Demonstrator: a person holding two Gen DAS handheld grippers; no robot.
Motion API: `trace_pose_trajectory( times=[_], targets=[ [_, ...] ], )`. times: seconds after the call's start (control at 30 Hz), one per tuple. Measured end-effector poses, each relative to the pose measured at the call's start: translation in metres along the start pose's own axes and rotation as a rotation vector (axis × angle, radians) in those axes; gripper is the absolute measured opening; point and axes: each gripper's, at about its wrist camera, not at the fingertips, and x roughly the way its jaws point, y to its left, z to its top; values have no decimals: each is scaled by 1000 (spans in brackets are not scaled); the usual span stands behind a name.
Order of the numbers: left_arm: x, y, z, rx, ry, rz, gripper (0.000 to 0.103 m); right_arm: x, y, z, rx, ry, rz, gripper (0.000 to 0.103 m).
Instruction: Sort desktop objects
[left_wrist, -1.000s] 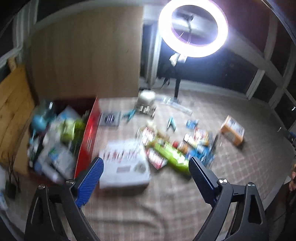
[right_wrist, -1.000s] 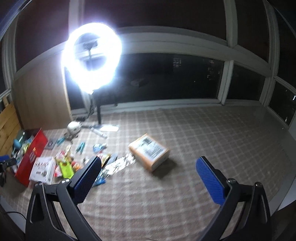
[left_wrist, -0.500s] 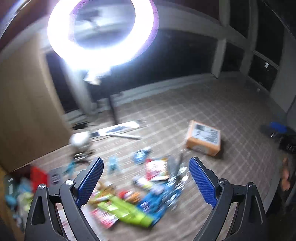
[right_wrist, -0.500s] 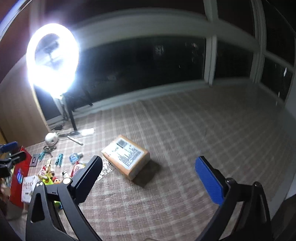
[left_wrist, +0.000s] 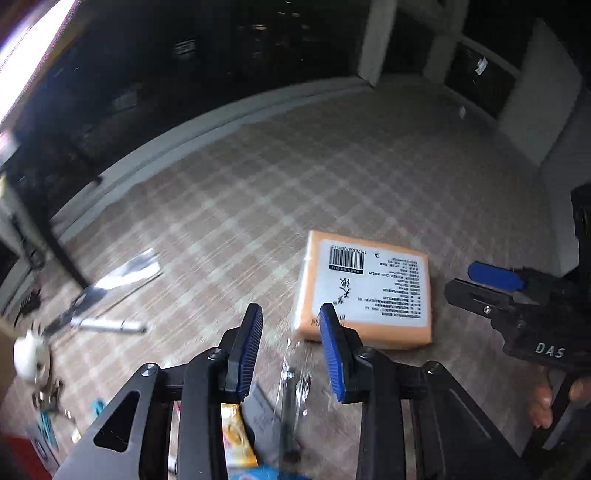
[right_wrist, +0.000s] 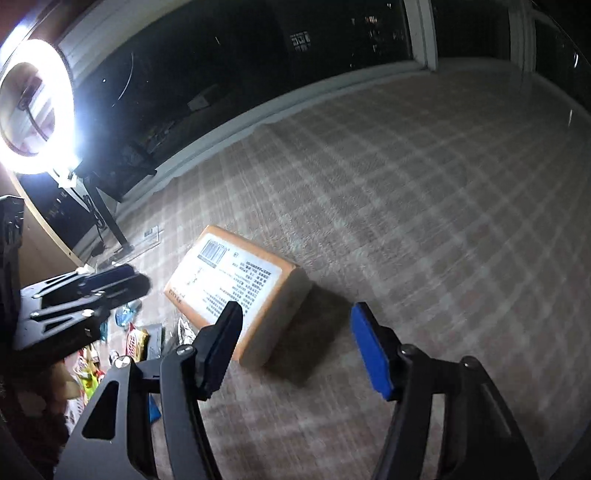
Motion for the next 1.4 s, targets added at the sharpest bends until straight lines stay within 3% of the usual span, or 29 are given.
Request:
trace_pose_trajectory(
  times=[0.07, 0.13, 0.2, 0.33, 0.4, 0.43, 0.47, 0.53, 0.67, 0.87, 1.07, 1.23, 1.4],
  targets=[
    [14, -1, 3, 19, 22, -22, 32, 7, 1, 2, 0, 10, 6, 61],
    [24, 1, 8, 21, 39, -49, 43, 14, 2, 3, 0, 23, 7, 61],
    [31, 2, 12, 26, 45, -89, 62, 21, 1, 4, 2, 38, 10, 61],
    [40, -6, 14, 70, 69, -147, 62, 33, -2, 4, 25, 57, 57, 60],
    [42, -7, 11, 80, 74, -196, 55, 35, -3, 3, 36, 68, 87, 55],
    [41, -7, 10, 77, 72, -215, 51, 36, -2, 3, 47, 72, 112, 42],
    [41, -8, 8, 76, 69, -230, 51, 36, -2, 3, 60, 76, 138, 37],
    [39, -10, 6, 73, 54, -217, 51, 36, 2, 4, 50, 74, 128, 36],
    [29, -12, -2, 32, 34, -191, 37, 26, 9, 1, 37, 54, 103, 24],
    [-15, -19, -27, 7, -23, -148, 26, 2, 15, -9, 19, 38, 118, 18],
    [-59, -27, -52, -18, -80, -104, 25, -32, 30, -21, -17, 22, 179, 16],
    [-121, -25, -90, -55, -152, -35, 24, -73, 78, -31, -122, -6, 281, 16],
    [-199, -3, -147, -182, -242, 44, 24, -105, 147, -45, -260, 0, 384, 16]
  ],
)
